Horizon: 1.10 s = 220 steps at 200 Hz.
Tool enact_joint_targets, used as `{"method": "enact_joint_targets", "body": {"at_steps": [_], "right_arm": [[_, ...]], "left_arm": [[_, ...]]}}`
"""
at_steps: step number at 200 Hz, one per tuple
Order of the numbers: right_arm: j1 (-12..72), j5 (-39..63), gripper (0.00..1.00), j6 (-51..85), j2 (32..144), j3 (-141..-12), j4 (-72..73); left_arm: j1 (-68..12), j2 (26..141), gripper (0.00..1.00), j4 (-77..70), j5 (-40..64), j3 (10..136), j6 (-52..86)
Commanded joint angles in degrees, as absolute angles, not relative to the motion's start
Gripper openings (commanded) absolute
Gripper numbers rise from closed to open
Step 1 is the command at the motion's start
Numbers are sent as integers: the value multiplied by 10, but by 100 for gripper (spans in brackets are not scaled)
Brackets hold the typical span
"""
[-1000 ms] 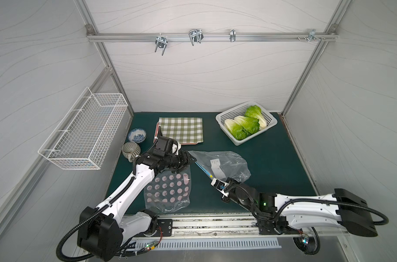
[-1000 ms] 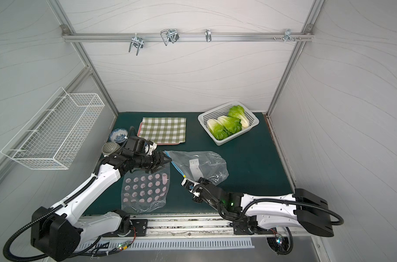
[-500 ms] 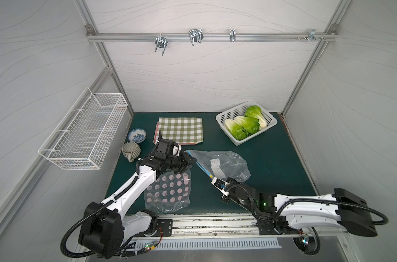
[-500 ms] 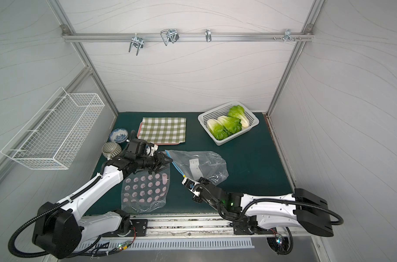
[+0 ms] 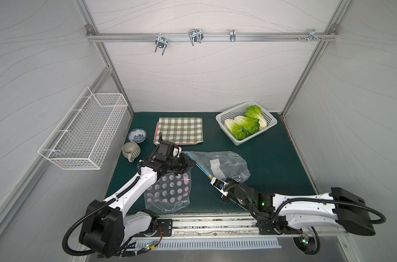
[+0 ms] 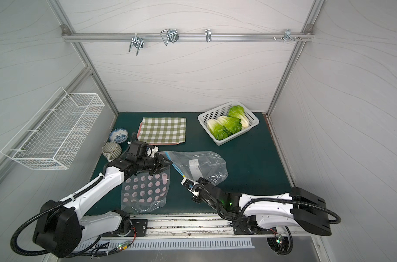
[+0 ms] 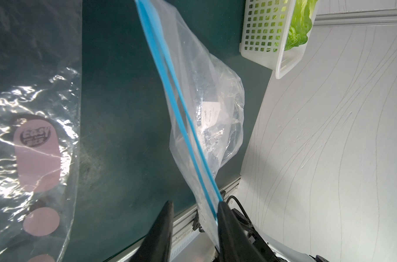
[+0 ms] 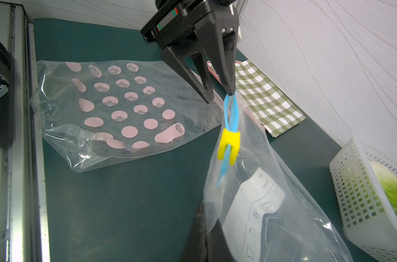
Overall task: Put the chinese cabbages into a zipper bag and zip it
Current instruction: Open the zipper food storage bag.
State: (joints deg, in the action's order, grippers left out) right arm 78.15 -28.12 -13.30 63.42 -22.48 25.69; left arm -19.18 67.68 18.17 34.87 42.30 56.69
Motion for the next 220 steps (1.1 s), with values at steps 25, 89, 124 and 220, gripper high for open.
{"method": "enact_joint_targets", "body": {"at_steps": [25,89,124,220], "right_arm": [[786,-287,0,-128,635,-226,275],[786,-286,0,-124,643,-231,287],[786,-282,0,-120,654,-233,294],[763,-284,5,-32,625,-265,238]], "left_arm": [[-192,696,32,142,363,420,573],[-223,737,29,79,366,417,602],[-240,767,25,38,371,417,622],[-239,739,0,232,333,589,476]]}}
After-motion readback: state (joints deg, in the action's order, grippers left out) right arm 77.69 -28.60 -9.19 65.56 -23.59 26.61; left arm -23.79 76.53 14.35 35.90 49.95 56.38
